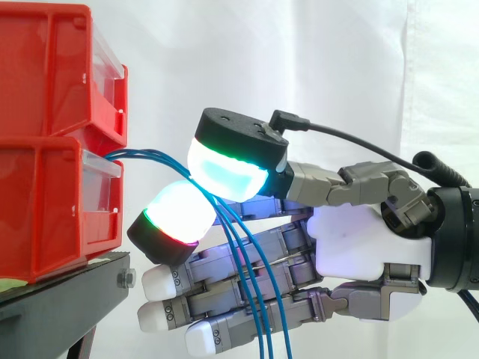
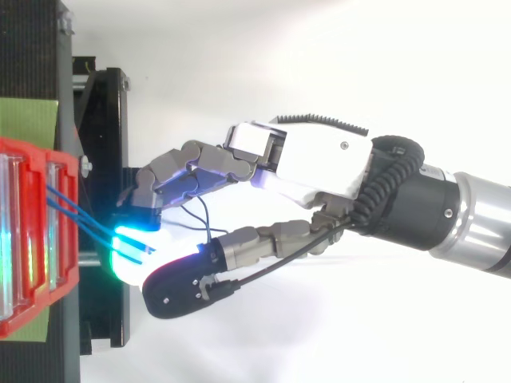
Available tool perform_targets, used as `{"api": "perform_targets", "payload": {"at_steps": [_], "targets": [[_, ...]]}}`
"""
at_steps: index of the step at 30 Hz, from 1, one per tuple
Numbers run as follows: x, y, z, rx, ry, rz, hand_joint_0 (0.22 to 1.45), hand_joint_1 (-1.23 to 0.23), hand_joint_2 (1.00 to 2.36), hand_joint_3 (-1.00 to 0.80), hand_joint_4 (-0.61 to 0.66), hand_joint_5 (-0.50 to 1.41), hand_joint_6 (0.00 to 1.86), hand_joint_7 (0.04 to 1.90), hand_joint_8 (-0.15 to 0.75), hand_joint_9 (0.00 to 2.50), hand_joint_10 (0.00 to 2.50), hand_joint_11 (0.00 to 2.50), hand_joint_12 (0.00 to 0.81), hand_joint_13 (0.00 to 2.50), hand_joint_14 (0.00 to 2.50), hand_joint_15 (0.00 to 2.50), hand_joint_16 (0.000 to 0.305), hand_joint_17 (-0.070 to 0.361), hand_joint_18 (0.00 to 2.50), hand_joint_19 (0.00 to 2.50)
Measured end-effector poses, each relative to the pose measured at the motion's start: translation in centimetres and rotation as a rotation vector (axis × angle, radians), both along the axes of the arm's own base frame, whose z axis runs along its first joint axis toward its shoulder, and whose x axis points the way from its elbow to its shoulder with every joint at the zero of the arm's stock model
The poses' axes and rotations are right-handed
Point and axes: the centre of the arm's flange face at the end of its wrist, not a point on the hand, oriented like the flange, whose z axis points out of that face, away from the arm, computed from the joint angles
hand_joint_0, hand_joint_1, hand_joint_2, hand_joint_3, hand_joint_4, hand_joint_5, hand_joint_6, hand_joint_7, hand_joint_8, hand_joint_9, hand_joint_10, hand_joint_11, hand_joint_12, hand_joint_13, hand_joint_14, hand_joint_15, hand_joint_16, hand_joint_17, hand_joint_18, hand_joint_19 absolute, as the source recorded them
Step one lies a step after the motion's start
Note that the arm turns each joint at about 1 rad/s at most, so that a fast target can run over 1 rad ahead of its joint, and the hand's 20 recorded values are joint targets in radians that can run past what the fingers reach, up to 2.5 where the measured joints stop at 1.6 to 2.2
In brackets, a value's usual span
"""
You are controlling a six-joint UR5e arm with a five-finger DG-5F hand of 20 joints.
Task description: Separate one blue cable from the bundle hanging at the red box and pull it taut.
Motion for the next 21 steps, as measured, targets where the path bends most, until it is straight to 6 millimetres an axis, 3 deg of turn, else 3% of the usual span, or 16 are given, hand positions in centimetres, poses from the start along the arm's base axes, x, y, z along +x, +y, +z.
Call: {"api": "perform_targets", "payload": {"at_steps": [8, 11, 13, 15, 21], "targets": [[-0.01, 0.0, -0.02, 0.0, 0.001, 0.001, 0.52, -0.62, 1.0, -0.5, 0.2, -0.2, 0.92, 0.89, 0.313, 0.73, 0.02, 0.59, 0.369, 0.49, 0.01, 0.24, 0.052, 0.116, 0.52, 0.46], [-0.01, -0.01, -0.02, -0.001, 0.001, 0.0, 0.55, -0.44, 1.0, -0.5, 0.19, -0.2, 0.91, 0.89, 0.31, 0.73, 0.02, 0.57, 0.367, 0.5, 0.01, 0.25, 0.051, 0.115, 0.5, 0.47], [-0.01, 0.0, -0.02, -0.001, 0.001, 0.001, 0.58, -0.39, 1.0, -0.5, 0.18, -0.2, 0.9, 0.91, 0.303, 0.73, 0.02, 0.57, 0.362, 0.49, 0.01, 0.26, 0.05, 0.112, 0.49, 0.48], [-0.01, -0.01, -0.01, -0.001, 0.001, 0.001, 0.61, -0.4, 1.0, -0.48, 0.16, -0.2, 0.9, 0.92, 0.307, 0.75, 0.02, 0.58, 0.36, 0.49, 0.01, 0.25, 0.049, 0.111, 0.49, 0.49], [-0.01, 0.0, 0.0, 0.0, 0.001, 0.001, 0.6, -0.63, 1.02, -0.27, 0.18, -0.21, 0.92, 0.93, 0.308, 0.72, 0.02, 0.59, 0.362, 0.49, 0.01, 0.26, 0.05, 0.112, 0.49, 0.48]]}}
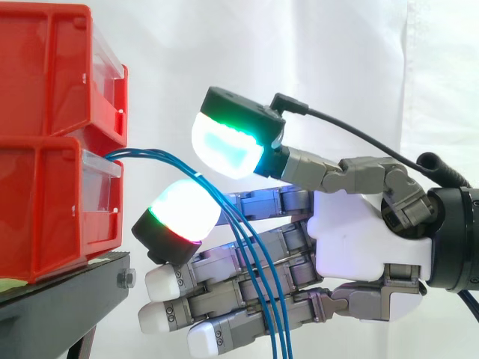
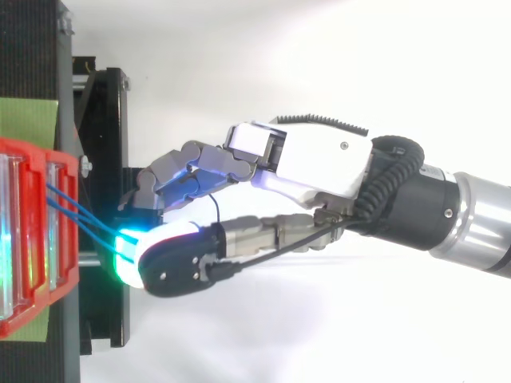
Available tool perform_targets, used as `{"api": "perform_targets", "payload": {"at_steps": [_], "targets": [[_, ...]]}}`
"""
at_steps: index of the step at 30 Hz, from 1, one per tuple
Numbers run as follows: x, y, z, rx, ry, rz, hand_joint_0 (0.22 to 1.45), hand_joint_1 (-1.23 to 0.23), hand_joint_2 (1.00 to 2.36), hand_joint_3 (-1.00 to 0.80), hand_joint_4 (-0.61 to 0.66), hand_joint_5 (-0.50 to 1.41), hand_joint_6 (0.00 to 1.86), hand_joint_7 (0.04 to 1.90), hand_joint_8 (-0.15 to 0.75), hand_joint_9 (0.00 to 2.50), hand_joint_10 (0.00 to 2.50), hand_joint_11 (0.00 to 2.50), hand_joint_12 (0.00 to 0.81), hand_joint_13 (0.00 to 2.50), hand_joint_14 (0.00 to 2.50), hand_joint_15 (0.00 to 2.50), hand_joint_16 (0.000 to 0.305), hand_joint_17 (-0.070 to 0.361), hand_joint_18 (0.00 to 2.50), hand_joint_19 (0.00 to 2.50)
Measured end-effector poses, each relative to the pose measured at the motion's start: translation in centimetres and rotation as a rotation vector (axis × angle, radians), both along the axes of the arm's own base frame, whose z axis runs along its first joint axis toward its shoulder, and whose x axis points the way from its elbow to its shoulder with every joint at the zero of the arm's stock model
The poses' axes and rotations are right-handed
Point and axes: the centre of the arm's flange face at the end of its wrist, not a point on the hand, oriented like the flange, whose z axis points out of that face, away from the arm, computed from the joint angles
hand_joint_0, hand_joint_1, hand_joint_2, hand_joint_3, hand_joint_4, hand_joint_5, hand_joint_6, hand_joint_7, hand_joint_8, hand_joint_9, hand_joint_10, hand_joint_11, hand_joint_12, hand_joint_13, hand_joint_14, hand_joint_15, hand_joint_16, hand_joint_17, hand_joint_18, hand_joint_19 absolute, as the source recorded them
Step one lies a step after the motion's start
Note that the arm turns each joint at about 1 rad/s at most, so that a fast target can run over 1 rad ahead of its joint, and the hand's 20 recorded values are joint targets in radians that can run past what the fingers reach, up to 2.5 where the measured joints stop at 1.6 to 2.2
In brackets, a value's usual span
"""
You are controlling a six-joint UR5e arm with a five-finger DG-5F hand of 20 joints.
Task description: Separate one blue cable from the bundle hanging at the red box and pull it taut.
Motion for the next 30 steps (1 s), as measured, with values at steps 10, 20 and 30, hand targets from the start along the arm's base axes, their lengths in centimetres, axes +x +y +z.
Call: {"api": "perform_targets", "payload": {"at_steps": [10, 20, 30], "targets": [[0.0, 0.0, -0.01, 0.0, 0.0, 0.0, 0.65, -0.75, 1.01, -0.32, 0.11, -0.22, 0.93, 0.93, 0.3, 0.7, 0.02, 0.61, 0.357, 0.5, 0.01, 0.26, 0.049, 0.111, 0.51, 0.46], [0.0, 0.06, -0.02, 0.0, 0.0, 0.001, 0.81, -0.9, 1.0, -0.5, 0.08, -0.21, 0.94, 0.96, 0.269, 0.75, 0.02, 0.65, 0.341, 0.55, 0.01, 0.27, 0.047, 0.106, 0.57, 0.43], [0.0, 0.05, -0.01, 0.0, 0.0, 0.001, 0.52, -0.93, 1.0, -0.5, 0.12, -0.19, 0.93, 0.94, 0.29, 0.83, 0.02, 0.67, 0.355, 0.59, 0.01, 0.31, 0.05, 0.112, 0.61, 0.48]]}}
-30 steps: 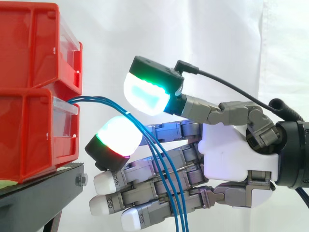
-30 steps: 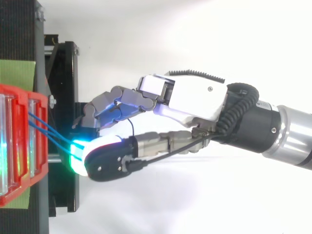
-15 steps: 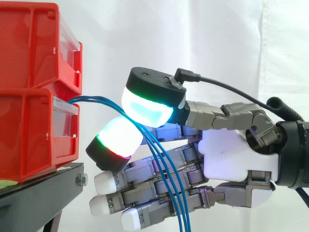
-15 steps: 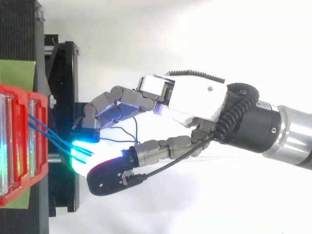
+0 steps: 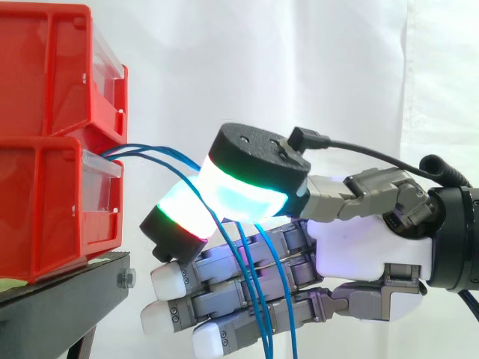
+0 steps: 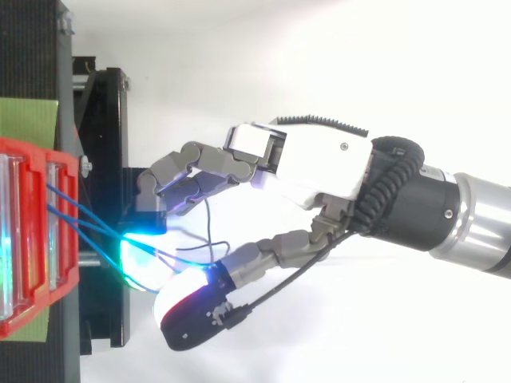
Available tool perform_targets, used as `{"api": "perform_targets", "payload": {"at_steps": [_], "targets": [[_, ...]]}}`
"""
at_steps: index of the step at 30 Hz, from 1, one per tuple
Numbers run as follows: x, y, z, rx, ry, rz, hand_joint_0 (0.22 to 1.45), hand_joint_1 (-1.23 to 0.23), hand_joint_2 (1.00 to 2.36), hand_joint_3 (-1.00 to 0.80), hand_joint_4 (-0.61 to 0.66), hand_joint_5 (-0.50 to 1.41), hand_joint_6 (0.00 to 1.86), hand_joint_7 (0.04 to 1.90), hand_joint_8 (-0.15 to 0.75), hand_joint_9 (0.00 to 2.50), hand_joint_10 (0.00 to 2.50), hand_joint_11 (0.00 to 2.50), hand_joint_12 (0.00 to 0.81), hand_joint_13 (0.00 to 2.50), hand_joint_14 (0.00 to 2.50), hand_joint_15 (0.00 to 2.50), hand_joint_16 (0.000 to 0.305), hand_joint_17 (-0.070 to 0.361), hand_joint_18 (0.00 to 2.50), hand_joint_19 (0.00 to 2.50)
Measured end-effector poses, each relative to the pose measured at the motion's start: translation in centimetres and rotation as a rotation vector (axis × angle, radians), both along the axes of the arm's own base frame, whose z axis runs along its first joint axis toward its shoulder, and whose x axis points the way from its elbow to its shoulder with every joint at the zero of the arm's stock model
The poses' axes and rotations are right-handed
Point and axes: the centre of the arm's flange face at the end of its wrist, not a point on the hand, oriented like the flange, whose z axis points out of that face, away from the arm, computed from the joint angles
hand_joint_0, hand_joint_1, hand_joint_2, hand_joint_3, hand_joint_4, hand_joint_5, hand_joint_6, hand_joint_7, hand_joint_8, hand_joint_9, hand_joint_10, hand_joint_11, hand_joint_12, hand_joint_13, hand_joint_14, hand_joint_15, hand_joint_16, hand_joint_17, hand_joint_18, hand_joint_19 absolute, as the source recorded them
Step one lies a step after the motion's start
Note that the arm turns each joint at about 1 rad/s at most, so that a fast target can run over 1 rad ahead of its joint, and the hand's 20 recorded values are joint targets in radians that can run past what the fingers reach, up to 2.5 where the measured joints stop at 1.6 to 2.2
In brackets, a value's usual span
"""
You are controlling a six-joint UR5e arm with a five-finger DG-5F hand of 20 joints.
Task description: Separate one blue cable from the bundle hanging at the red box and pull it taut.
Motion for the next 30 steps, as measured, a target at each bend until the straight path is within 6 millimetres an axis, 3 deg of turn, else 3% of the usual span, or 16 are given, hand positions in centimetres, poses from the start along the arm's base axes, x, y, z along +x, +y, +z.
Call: {"api": "perform_targets", "payload": {"at_steps": [5, 6, 11, 19, 23, 26, 30], "targets": [[0.0, 0.02, 0.0, 0.0, 0.0, 0.001, 0.46, -0.74, 1.0, -0.5, 0.15, -0.19, 0.91, 0.89, 0.325, 0.89, 0.02, 0.68, 0.39, 0.64, 0.01, 0.33, 0.056, 0.125, 0.65, 0.49], [0.0, 0.04, 0.0, 0.0, 0.0, 0.001, 0.47, -0.64, 1.0, -0.5, 0.16, -0.19, 0.91, 0.9, 0.324, 0.89, 0.02, 0.67, 0.389, 0.64, 0.01, 0.33, 0.056, 0.125, 0.65, 0.5], [0.0, 0.05, 0.02, 0.0, 0.0, 0.001, 0.59, -0.51, 1.0, -0.5, 0.13, -0.19, 0.9, 0.93, 0.3, 0.89, 0.02, 0.66, 0.356, 0.62, 0.01, 0.33, 0.049, 0.111, 0.6, 0.52], [-0.01, 0.04, -0.01, 0.0, 0.001, 0.001, 0.61, -0.57, 1.01, -0.34, 0.11, -0.19, 0.91, 0.99, 0.31, 0.88, 0.02, 0.68, 0.361, 0.62, 0.01, 0.34, 0.05, 0.111, 0.6, 0.52], [-0.01, 0.06, -0.02, 0.0, 0.001, 0.001, 0.61, -0.68, 1.02, -0.24, 0.12, -0.19, 0.91, 1.01, 0.3, 0.84, 0.02, 0.68, 0.365, 0.6, 0.01, 0.34, 0.05, 0.112, 0.59, 0.52], [-0.01, 0.15, -0.03, -0.001, 0.002, 0.002, 0.63, -0.73, 1.02, -0.26, 0.11, -0.2, 0.92, 1.0, 0.3, 0.83, 0.02, 0.68, 0.362, 0.59, 0.01, 0.34, 0.05, 0.112, 0.57, 0.51], [-0.02, 0.15, -0.03, -0.005, 0.002, 0.001, 0.7, -0.8, 1.01, -0.44, 0.11, -0.2, 0.92, 1.0, 0.294, 0.8, 0.02, 0.68, 0.359, 0.55, 0.01, 0.31, 0.049, 0.111, 0.57, 0.47]]}}
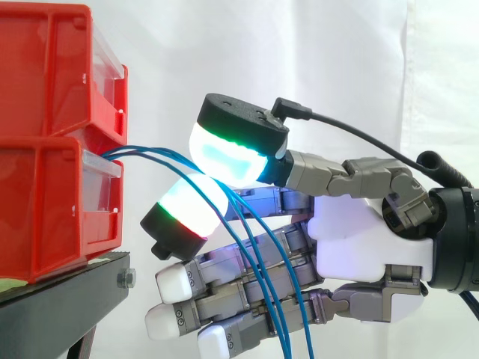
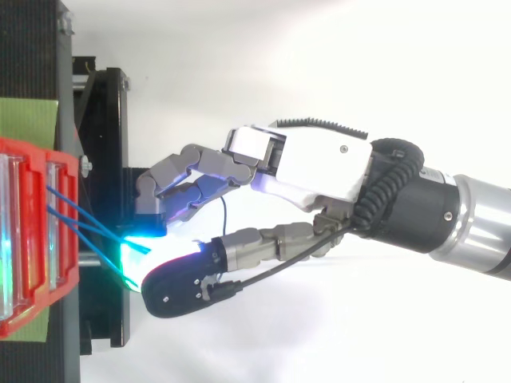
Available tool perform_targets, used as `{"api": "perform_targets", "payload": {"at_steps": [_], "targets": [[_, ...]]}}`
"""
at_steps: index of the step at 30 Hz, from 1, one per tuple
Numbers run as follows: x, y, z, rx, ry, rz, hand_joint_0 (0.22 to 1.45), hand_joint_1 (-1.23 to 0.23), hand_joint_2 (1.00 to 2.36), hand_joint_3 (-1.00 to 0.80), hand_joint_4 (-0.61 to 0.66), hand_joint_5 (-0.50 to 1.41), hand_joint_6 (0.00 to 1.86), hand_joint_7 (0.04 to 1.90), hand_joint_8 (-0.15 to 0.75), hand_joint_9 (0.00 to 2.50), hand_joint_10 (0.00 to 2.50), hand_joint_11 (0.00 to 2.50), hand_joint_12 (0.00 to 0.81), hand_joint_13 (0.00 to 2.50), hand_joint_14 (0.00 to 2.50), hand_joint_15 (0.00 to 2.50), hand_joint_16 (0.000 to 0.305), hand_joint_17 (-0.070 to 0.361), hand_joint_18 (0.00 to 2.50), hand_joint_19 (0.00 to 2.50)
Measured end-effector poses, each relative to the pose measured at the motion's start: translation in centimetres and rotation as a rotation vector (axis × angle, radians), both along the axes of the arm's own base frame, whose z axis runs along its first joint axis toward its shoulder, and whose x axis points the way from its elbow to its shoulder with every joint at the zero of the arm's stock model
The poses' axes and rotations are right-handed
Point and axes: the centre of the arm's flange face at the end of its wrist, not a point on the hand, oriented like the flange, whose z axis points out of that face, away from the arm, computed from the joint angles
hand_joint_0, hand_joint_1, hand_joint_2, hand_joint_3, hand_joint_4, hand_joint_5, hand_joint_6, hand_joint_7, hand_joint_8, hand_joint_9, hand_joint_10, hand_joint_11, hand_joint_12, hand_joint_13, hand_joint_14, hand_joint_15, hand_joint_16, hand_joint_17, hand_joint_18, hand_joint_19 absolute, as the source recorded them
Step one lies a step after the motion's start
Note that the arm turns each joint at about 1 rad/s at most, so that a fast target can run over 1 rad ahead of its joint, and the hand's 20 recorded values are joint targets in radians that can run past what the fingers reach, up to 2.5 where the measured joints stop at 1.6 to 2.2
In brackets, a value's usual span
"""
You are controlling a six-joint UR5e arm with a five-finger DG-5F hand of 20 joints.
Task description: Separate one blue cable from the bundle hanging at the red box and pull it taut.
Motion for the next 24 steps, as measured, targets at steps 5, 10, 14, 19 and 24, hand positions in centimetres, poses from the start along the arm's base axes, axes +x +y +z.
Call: {"api": "perform_targets", "payload": {"at_steps": [5, 10, 14, 19, 24], "targets": [[0.0, 0.0, 0.0, -0.003, 0.0, 0.0, 0.72, -0.82, 1.0, -0.5, 0.17, -0.19, 0.9, 0.95, 0.293, 0.8, 0.02, 0.68, 0.356, 0.55, 0.01, 0.3, 0.049, 0.111, 0.57, 0.45], [0.0, 0.0, 0.0, -0.003, 0.001, 0.001, 0.53, -0.79, 1.0, -0.5, 0.24, -0.18, 0.9, 1.02, 0.308, 0.84, 0.02, 0.69, 0.371, 0.55, 0.01, 0.31, 0.051, 0.115, 0.56, 0.47], [0.0, -0.3, 0.0, -0.004, 0.003, -0.002, 0.45, -0.67, 1.0, -0.5, 0.21, -0.18, 0.91, 0.95, 0.33, 0.86, 0.02, 0.69, 0.4, 0.57, 0.01, 0.32, 0.058, 0.129, 0.58, 0.49], [-0.1, -1.1, 0.0, -0.004, 0.01, -0.006, 0.44, -0.5, 1.0, -0.5, 0.2, -0.19, 0.91, 0.92, 0.342, 0.88, 0.02, 0.67, 0.416, 0.58, 0.01, 0.33, 0.06, 0.136, 0.57, 0.51], [-0.1, -1.6, 0.0, -0.003, 0.015, -0.011, 0.55, -0.48, 1.0, -0.5, 0.15, -0.19, 0.9, 0.95, 0.312, 0.88, 0.02, 0.68, 0.373, 0.56, 0.01, 0.34, 0.051, 0.115, 0.51, 0.54]]}}
